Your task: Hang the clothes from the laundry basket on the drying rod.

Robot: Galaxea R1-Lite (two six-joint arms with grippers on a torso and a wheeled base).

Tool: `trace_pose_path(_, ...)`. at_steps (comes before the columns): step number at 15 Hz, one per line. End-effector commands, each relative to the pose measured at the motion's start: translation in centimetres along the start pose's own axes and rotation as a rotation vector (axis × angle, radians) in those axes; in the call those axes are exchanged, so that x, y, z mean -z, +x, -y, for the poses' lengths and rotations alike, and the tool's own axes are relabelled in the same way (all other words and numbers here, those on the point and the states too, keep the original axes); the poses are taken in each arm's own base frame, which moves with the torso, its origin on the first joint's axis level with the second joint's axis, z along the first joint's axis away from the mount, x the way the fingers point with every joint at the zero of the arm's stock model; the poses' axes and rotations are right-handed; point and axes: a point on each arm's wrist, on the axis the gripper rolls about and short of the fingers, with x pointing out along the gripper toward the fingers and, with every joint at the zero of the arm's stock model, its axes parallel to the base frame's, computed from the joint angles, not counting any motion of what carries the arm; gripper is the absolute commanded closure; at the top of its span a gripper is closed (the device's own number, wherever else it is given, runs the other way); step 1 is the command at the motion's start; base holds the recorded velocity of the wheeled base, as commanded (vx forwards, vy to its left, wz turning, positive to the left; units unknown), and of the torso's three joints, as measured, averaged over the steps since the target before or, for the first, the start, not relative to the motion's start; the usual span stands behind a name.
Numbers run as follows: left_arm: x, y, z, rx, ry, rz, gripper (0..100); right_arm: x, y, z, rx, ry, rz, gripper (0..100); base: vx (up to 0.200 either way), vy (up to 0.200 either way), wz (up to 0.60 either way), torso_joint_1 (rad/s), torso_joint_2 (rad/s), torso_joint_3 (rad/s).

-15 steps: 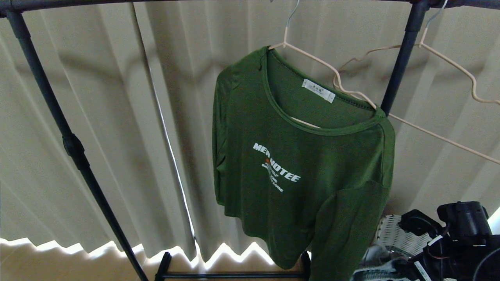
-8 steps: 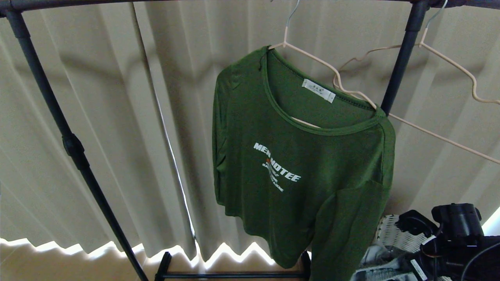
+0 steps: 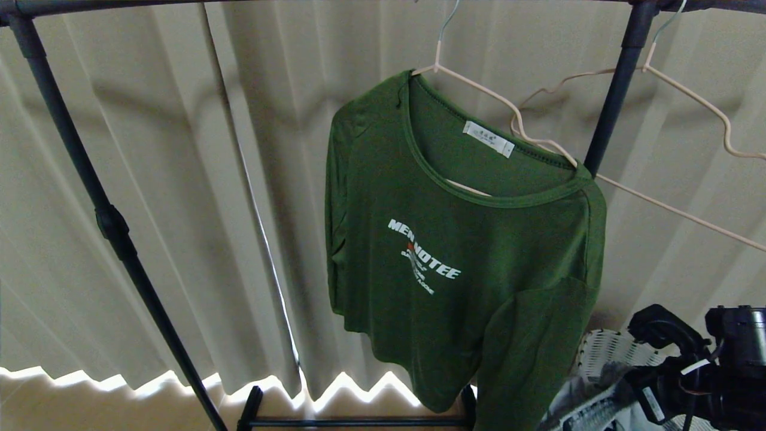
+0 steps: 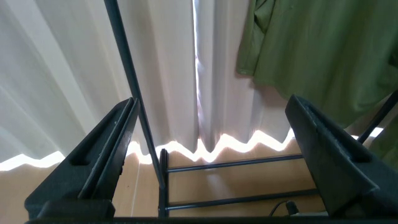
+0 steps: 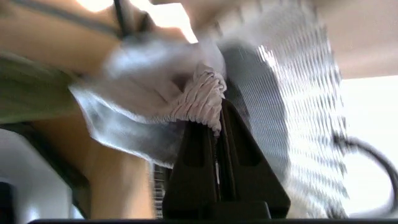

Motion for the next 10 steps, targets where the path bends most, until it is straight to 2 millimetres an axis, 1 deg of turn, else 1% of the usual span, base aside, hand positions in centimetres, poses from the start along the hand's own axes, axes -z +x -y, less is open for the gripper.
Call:
trace_pose_path(1, 0.0, 0.0, 0.0, 0.000, 0.000, -0.001, 0, -0.6, -5.3, -0.4, -0.035, -0.028, 0.269, 100, 0.000, 0.000, 0.00, 0.000, 0.00, 0.000)
trace_pose_path(2, 0.0, 0.0, 0.0, -0.001, 0.000, 0.000, 0, -0.7, -6.0, -0.6, -0.041, -0.042, 0.307, 100, -0.200, 0.000, 0.00, 0.002, 0.00, 0.002)
trace_pose_path(4, 0.0, 0.0, 0.0, -0.001, 0.000, 0.000, 0, -0.7, -7.7, -1.8, -0.087, -0.092, 0.391, 100, -0.200, 0.000, 0.00, 0.007, 0.00, 0.000)
trace_pose_path(5, 0.0, 0.0, 0.0, 0.001, 0.001, 0.000, 0, -0.7, -8.1, -2.2, -0.107, -0.111, 0.413, 100, -0.200, 0.000, 0.00, -0.012, 0.01, 0.002)
trace_pose_path(7, 0.0, 0.0, 0.0, 0.001, 0.001, -0.001, 0, -0.7, -8.5, -3.0, -0.147, -0.145, 0.438, 100, -0.200, 0.000, 0.00, 0.000, 0.00, 0.007)
trace_pose_path(10, 0.0, 0.0, 0.0, 0.001, 0.001, -0.001, 0, -0.8, -8.5, -3.4, -0.177, -0.166, 0.444, 100, -0.200, 0.000, 0.00, 0.002, 0.00, 0.004)
